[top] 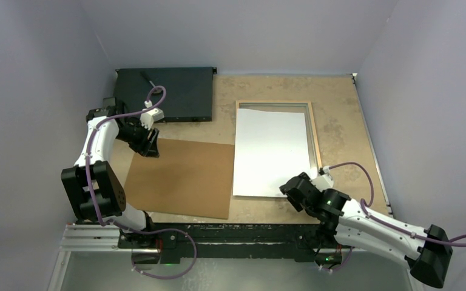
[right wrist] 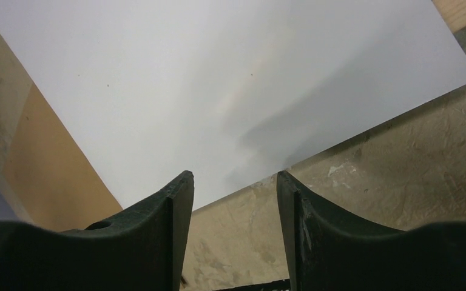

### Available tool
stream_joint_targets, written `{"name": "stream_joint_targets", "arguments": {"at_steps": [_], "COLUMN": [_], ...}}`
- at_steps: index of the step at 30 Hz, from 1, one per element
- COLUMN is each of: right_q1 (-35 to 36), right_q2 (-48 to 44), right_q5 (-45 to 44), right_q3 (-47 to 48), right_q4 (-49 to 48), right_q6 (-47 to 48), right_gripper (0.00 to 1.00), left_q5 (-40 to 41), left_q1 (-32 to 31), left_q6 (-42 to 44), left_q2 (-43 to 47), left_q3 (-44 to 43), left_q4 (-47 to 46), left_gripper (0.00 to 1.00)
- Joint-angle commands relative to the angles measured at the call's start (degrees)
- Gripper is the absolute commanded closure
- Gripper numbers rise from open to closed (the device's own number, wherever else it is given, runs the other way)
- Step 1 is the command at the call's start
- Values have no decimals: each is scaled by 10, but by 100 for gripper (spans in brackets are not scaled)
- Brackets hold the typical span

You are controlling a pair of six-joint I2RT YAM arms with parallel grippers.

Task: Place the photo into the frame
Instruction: Turn over the photo from the photo frame.

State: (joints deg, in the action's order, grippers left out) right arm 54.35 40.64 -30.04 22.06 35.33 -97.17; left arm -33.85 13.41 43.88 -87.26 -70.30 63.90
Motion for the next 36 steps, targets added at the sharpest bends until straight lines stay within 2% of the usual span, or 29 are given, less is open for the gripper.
{"name": "stream_joint_targets", "arguments": {"at_steps": [1, 6, 12, 14, 17, 19, 21, 24, 26, 29, 32, 36], "right_q1": [-2, -1, -2, -2, -2, -2, -2, 1, 7, 9, 7, -40], "right_q2": [-14, -15, -14, -11, 36, 107, 187, 294, 328, 323, 284, 231], "right_q5": [-53, -70, -91, -85, -58, -44, -34, -43, -36, 23, 117, 137], "right_q3": [27, 36, 47, 52, 73, 114, 182, 280, 314, 313, 253, 189], "right_q4": [34, 41, 45, 17, -74, -114, -134, -122, -110, -100, -100, -73], "right_q6": [-19, -20, -22, 6, 125, 202, 298, 391, 419, 413, 360, 334], "right_gripper": [47, 54, 56, 57, 49, 38, 31, 29, 30, 29, 24, 18], "left_q5": [-8, -8, -8, -10, -18, -18, -16, -16, -16, -15, -18, -8], "left_q1": [-3, -3, -3, -3, -7, -24, -48, -59, -59, -59, -72, -145], "left_q6": [-4, -2, -1, 1, 4, -7, -25, -42, -39, -28, -28, -69], "left_q2": [3, 3, 7, 7, 6, 4, 6, 11, 9, 7, 6, -7], "left_q3": [-21, -18, -14, -13, -12, -9, -6, -5, -6, -1, 2, 0], "left_q4": [-2, -1, -1, 1, 3, -3, -13, -27, -22, -16, -21, -54], "left_gripper": [53, 53, 53, 53, 53, 53, 53, 53, 53, 53, 52, 52]}}
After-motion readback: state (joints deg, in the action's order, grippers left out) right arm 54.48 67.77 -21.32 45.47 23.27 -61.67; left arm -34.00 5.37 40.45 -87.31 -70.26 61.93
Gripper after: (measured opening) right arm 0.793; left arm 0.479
